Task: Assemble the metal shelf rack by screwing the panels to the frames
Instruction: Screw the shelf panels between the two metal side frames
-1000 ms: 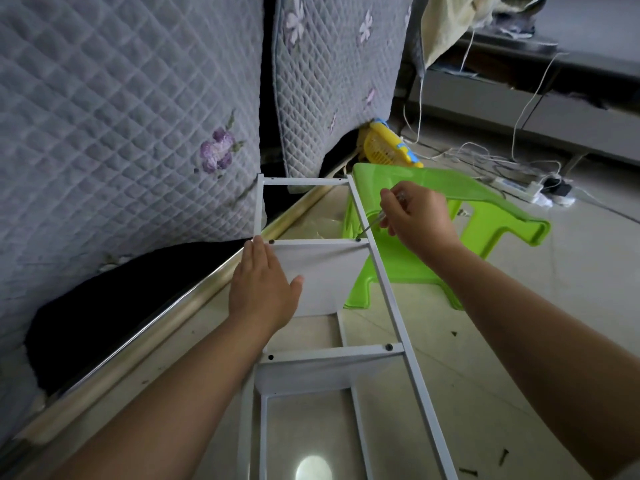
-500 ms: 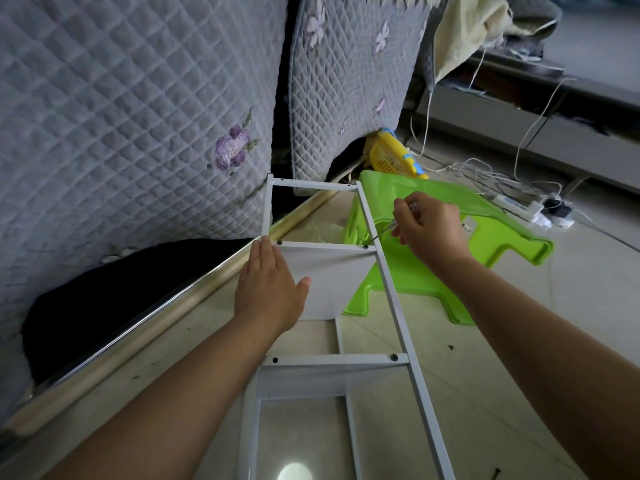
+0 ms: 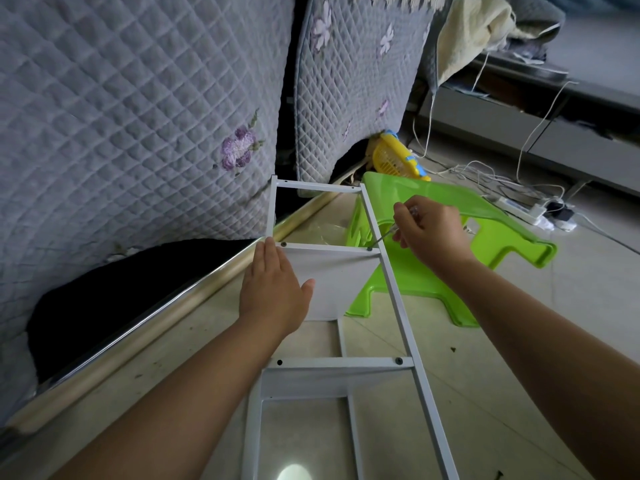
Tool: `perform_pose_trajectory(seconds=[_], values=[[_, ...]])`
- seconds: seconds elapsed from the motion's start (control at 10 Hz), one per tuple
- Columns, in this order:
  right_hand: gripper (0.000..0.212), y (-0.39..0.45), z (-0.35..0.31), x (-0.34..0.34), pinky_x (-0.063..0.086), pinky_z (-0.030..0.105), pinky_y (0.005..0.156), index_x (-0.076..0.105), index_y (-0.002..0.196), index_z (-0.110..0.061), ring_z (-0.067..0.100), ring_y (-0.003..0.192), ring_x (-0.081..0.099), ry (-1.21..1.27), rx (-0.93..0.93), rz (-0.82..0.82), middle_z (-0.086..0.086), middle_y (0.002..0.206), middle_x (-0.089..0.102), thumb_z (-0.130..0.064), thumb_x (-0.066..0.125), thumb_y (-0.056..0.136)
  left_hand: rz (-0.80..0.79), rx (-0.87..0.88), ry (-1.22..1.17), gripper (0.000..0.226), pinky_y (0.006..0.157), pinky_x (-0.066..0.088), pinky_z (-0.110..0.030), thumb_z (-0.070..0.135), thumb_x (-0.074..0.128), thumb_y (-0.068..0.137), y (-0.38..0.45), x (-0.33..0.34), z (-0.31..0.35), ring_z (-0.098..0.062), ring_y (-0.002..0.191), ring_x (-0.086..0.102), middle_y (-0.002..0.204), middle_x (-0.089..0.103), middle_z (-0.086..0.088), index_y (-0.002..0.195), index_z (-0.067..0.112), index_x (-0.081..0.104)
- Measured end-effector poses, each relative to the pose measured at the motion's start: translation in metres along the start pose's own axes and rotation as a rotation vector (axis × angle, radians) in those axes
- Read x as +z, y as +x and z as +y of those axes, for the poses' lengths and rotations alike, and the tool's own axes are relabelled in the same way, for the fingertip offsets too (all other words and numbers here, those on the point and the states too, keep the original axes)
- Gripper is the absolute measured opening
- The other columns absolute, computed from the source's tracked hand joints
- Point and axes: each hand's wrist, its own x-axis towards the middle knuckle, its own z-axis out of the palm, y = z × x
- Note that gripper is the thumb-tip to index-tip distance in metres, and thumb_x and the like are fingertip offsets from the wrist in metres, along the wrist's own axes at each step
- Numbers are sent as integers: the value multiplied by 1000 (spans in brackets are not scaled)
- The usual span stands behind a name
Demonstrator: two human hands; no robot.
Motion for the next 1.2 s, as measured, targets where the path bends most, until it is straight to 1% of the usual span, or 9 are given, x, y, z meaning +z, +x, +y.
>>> perform_pose_trajectory(seconds=[0.1,0.2,0.3,0.4,0.5,0.6,0.7,0.9,1.2], values=[[27,0,-2,2,51,34,63,62,81,5,29,61,63,-13,-12,-17,17,67,67,-16,50,94,2,-1,-6,77,117,0,-33,48,26,98,0,0,0,-25,144,-12,155,-14,-14,146,-3,-7],[27,-1,-2,2,47,28,59,62,80,3,11,50,57,-1,-3,-13,16,65,67,-16,50,94,-3,-3,-5,78,117,0,-33,48,26,98,0,0,-1,-25,144,-13,155,-15,-14,146,-3,-8],[26,0,0,-1,46,26,55,61,80,4,15,47,55,26,3,2,13,61,64,-16,51,94,-3,-3,-3,78,117,-1,-33,48,26,98,0,-1,0,-25,144,-13,155,-15,-14,146,-3,-8],[26,1,3,-4,39,12,48,61,79,3,1,42,51,8,1,-16,5,57,59,-15,51,93,-11,-1,7,77,117,-1,-33,47,25,98,-1,-2,1,-25,144,-13,155,-15,-15,145,-4,-8],[26,2,4,-4,39,11,48,61,79,3,1,41,52,-16,-1,-40,5,57,60,-15,51,93,-14,2,10,77,117,-1,-33,47,25,99,-1,-2,1,-25,144,-13,155,-15,-15,145,-4,-9],[26,2,4,-4,45,24,54,61,81,5,22,52,59,-16,-26,-53,14,63,66,-16,51,93,-12,5,9,77,117,-1,-33,47,25,99,0,-1,1,-25,144,-13,155,-15,-15,146,-4,-8],[26,2,1,-5,51,36,61,61,80,5,33,61,63,-17,-58,-65,19,66,67,-14,51,93,-7,8,17,77,117,-1,-33,47,25,98,0,-1,0,-26,144,-12,155,-14,-16,146,-4,-8],[25,1,-4,-5,51,48,64,62,82,5,38,64,62,-34,-85,-105,24,70,66,-15,51,93,0,17,20,77,118,0,-34,47,25,98,1,0,-1,-27,144,-12,155,-14,-16,146,-4,-7],[25,2,-2,-6,52,44,61,61,79,5,37,61,62,-42,-47,-70,21,65,66,-14,52,92,10,22,21,77,118,0,-34,48,25,98,2,1,-1,-27,144,-11,155,-14,-16,146,-4,-7]])
